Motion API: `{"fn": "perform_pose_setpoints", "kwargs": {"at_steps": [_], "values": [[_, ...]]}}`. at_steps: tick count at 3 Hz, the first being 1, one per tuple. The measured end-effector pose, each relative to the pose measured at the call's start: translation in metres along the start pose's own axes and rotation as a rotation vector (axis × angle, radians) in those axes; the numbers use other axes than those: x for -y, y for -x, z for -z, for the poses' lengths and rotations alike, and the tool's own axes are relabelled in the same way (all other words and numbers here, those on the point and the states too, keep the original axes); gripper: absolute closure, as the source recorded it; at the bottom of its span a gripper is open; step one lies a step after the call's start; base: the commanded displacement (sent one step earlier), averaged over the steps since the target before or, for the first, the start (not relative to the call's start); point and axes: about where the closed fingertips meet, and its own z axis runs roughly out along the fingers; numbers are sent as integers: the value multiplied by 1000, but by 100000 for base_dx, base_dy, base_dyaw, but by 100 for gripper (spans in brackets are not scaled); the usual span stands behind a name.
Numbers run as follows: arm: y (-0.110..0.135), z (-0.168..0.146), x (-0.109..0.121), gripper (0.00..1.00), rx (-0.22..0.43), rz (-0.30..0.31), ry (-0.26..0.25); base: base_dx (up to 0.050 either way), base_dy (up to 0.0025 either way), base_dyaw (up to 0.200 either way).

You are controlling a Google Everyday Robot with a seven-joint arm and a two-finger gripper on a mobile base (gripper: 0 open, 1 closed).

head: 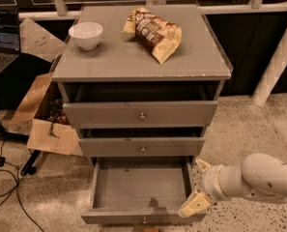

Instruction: Close bottom drawer

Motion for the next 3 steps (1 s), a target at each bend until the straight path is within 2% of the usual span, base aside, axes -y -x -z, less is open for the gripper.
{"fn": "perform_pose_setpoints", "kwargs": {"at_steps": [1, 2, 3], "values": [[-14, -12, 5, 0, -1, -24, -31, 0, 0, 0], [-46, -43, 21, 17, 0, -99, -75, 0, 0, 0], [-54, -54, 20, 42, 1, -116, -74, 0, 0, 0]]}}
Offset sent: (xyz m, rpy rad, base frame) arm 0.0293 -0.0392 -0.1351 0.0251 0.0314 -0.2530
